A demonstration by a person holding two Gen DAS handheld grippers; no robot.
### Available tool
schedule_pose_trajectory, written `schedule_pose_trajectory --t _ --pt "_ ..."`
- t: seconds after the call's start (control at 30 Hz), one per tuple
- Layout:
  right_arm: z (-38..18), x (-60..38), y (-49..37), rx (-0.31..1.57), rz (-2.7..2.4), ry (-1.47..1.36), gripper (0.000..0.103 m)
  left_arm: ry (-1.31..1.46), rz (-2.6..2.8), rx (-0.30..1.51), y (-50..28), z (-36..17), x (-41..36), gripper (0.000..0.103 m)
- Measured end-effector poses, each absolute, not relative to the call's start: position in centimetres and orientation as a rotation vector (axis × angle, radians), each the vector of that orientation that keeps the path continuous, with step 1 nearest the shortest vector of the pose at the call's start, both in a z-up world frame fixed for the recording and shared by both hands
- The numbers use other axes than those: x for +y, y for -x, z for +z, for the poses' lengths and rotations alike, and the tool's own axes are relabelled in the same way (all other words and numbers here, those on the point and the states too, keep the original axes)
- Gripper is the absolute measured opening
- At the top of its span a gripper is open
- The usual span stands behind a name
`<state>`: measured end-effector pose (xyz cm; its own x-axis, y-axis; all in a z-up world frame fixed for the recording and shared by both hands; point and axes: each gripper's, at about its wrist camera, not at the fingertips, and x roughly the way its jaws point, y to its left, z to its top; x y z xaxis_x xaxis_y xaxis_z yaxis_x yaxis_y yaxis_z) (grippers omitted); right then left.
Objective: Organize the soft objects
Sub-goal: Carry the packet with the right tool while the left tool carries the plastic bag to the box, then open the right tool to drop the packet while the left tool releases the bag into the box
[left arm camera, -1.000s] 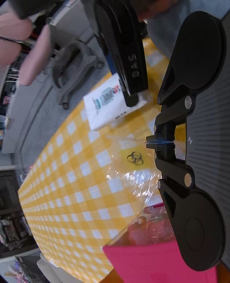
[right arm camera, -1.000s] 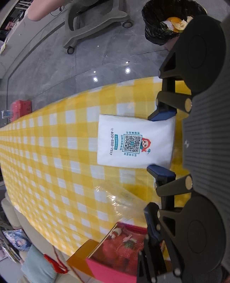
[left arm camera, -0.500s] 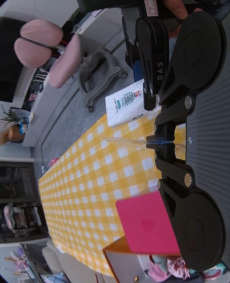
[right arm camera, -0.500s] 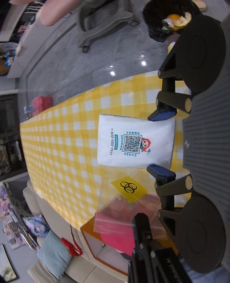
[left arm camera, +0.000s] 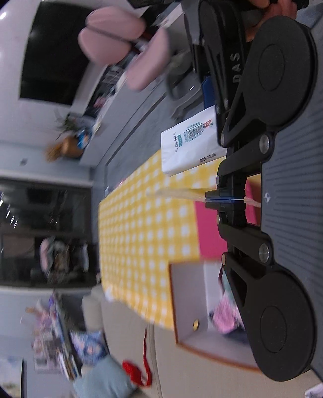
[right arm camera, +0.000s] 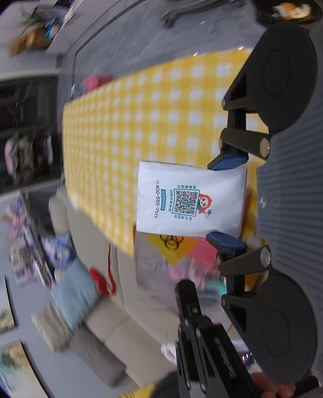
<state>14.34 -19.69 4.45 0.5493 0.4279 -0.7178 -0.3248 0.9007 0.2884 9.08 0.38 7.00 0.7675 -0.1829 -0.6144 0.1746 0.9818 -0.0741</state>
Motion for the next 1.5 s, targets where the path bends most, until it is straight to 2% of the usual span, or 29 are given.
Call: schedule_pose_trajectory --t 0.37,0.9,1.17,1.37,1.5 --pt "6.3 -7.7 -17.3 0.857 0.673 0.051 0.053 0.077 -0.018 0.635 -12.4 6.3 8.2 0.0" --pt "-0.6 4.3 -27.1 0.976 0.7 0.482 0.053 0.121 0.017 0.804 -19.5 -0.6 14.5 0.0" --pt "-3.5 8.0 -30.0 0.945 0.717 0.646 0.054 0.231 0.005 0.87 -21.5 -3.4 17.2 0.0" --pt "-5.0 9.7 -31.0 0.972 0.762 0.698 0.055 0.253 0.027 0.899 -21.7 -4.3 18.1 0.0" --pt "-5.5 10.1 -30.9 0.973 0.767 0.708 0.057 0.235 0.053 0.902 -21.6 -4.2 18.2 0.004"
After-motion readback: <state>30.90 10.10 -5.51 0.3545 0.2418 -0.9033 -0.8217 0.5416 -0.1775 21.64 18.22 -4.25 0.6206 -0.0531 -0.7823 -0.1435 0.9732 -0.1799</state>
